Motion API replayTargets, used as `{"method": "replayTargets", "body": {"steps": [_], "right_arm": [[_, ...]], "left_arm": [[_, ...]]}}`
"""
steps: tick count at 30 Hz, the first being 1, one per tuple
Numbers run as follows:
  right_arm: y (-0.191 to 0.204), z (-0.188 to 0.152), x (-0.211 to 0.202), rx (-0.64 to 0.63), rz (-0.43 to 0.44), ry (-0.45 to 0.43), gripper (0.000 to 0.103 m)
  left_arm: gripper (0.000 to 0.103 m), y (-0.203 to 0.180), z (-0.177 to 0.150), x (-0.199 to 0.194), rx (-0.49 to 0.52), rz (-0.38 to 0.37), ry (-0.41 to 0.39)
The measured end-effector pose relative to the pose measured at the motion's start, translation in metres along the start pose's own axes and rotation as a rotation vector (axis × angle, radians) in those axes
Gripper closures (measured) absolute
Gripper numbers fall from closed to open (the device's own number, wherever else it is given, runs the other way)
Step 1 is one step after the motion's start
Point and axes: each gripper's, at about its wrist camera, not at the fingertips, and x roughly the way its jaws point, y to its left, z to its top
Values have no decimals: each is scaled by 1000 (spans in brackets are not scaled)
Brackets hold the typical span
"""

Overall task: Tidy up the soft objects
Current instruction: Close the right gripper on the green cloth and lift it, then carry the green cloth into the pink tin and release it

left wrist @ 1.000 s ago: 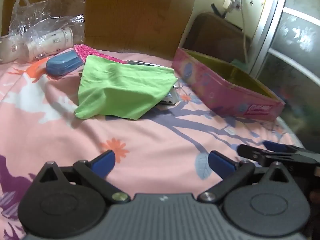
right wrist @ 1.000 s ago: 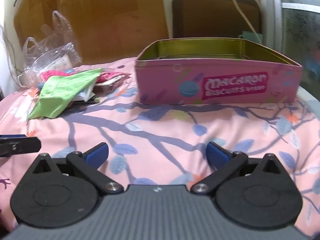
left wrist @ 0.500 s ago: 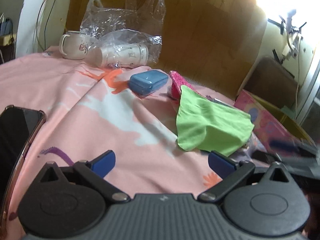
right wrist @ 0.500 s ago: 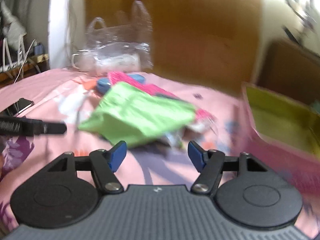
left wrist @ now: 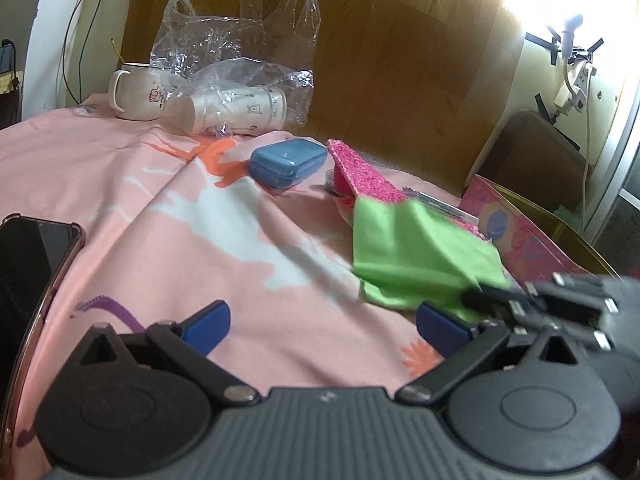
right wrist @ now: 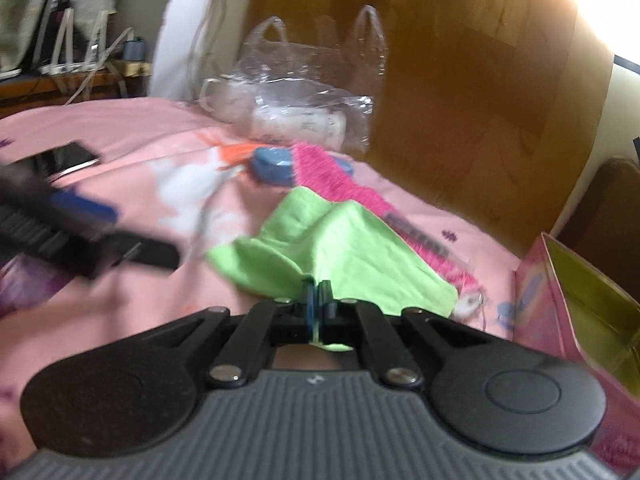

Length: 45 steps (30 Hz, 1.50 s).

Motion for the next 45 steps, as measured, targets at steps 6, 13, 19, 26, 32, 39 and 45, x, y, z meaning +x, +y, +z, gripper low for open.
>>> {"method": "replayTargets", "body": {"steps": [6,13,19,26,32,39,45], "right_arm": [[-10,-33,-53,124,62,47,98],[-33,-62,-93,295,44,35,98],[-39,-65,-98,322,13,-11,24],[-37,-68,-66,327,120,12,38],[-40,-69,-75,314,68,-45,90],[-79,-60,-107,298,-167,-205,90],[-142,-51,-101,322,-379,-251,89]], "left_arm": [[13,-4,2,3,31,-29,24],[21,-63,2,4,148,-256,101],[23,-103,-6,19,234,-287,193],[55,-104,-14,29,221,-270,242],[81,-132,-4,28,234,-398,257],[80,-203,32,30,359,-520,127],[72,-274,61,76,414,-554,63]]}}
